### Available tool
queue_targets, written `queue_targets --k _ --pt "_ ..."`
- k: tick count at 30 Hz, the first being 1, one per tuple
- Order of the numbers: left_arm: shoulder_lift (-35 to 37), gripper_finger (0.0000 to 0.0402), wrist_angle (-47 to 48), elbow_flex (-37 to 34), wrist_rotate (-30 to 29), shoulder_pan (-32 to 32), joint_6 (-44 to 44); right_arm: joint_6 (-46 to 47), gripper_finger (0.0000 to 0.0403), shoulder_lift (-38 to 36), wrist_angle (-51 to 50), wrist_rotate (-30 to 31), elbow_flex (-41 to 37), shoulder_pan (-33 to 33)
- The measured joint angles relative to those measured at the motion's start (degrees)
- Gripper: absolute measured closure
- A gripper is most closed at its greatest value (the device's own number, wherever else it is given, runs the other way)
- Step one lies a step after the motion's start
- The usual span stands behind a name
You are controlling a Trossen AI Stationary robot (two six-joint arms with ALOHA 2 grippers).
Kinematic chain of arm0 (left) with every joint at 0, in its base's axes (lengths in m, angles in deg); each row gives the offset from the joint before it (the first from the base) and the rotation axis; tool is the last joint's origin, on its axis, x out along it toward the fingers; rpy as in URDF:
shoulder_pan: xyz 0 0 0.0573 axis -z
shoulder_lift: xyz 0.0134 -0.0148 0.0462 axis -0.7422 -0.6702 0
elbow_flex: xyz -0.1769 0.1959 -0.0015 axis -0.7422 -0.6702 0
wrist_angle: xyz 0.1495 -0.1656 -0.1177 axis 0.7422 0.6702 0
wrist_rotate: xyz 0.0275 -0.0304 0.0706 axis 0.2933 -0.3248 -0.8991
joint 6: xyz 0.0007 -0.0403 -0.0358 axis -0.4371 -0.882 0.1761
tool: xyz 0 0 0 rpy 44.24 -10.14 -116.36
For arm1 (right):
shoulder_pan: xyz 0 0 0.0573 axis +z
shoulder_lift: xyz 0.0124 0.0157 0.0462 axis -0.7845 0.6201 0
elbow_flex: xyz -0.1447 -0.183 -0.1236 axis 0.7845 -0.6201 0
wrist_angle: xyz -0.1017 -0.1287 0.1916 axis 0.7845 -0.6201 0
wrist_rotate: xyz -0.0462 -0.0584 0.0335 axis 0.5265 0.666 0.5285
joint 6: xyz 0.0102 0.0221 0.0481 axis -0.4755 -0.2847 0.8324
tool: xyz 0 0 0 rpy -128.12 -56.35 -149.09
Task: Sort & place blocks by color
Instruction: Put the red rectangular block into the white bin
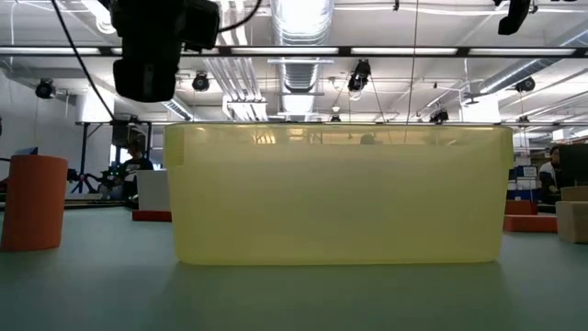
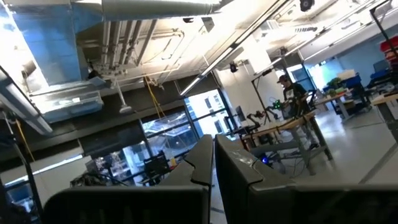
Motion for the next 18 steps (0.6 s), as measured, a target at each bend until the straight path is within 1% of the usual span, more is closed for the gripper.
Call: queue_targets --k 3,5,7,12,14,16,18 --pt "-3.5 0.0402 0.1 -0.1 8.4 -0.1 4.0 -0.2 0.0394 0.0 0.0 0.0 0.0 0.0" --pt "-5.3 0.0402 0.4 -0.2 15.1 -0.7 9.1 -0.2 0.0394 0.0 0.0 0.0 0.0 0.0" --pt "-6.5 0.0402 1.3 -0.2 18.8 -1.2 12.3 -0.2 0.0394 0.0 0.0 0.0 0.0 0.0" --pt "-7.8 0.0402 5.3 -0.3 19.8 -3.6 17.7 0.2 0.0394 0.0 0.0 -0.1 0.0 0.0" --pt "-7.1 0.0402 6.0 -0.2 19.9 -4.9 17.6 0.4 0.0394 0.0 0.1 -0.1 0.0 0.0" --pt "-7.1 0.0402 7.7 1.3 20.0 -6.5 17.7 0.2 0.0394 0.0 0.1 0.0 0.0 0.0" --pt "-7.1 0.0402 10.7 4.9 19.8 -8.0 19.6 0.2 0.0394 0.0 0.1 0.2 0.0 0.0"
